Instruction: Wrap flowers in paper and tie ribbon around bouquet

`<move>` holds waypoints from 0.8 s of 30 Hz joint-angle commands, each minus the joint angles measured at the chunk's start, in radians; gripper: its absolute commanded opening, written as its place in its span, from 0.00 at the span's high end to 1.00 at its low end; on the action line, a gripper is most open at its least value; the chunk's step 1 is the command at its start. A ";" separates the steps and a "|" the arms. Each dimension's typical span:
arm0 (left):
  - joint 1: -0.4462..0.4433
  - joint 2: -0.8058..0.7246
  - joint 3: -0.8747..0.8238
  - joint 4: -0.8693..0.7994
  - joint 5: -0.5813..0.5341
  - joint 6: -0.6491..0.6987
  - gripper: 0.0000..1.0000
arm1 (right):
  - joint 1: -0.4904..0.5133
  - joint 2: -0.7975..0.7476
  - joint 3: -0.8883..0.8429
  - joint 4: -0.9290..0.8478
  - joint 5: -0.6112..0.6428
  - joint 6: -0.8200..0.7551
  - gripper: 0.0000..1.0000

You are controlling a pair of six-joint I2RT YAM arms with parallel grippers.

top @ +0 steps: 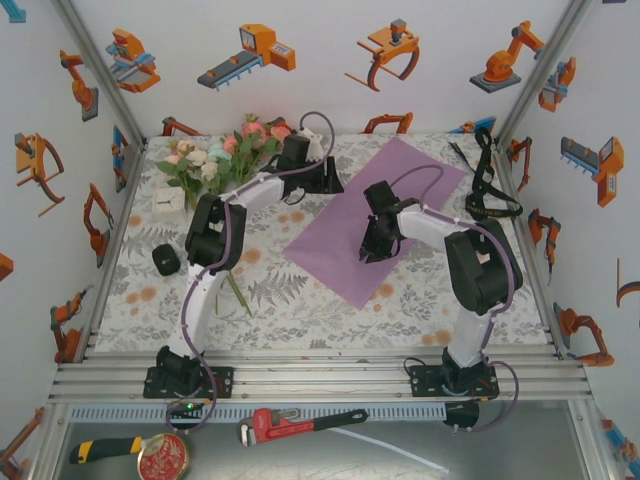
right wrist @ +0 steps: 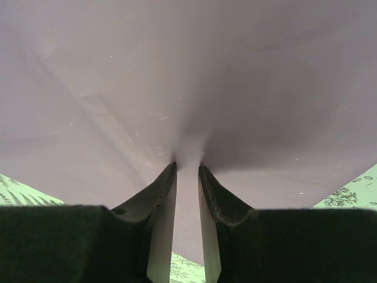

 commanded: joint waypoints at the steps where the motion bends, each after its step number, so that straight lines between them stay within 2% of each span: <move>1: -0.003 0.028 0.013 0.012 0.065 -0.007 0.51 | 0.000 0.039 -0.009 -0.060 0.023 -0.024 0.75; 7: -0.006 0.019 -0.014 0.029 0.101 -0.022 0.65 | 0.000 0.053 0.007 -0.064 0.021 -0.021 0.75; 18: -0.006 -0.016 -0.007 0.020 0.114 -0.003 0.80 | 0.000 0.086 0.032 -0.071 0.008 -0.017 0.77; 21: -0.006 -0.026 -0.008 0.037 0.151 -0.025 0.84 | 0.000 0.093 0.037 -0.071 0.006 -0.018 0.77; 24: -0.007 -0.038 -0.014 0.047 0.201 -0.056 0.93 | 0.000 0.097 0.041 -0.071 0.005 -0.018 0.77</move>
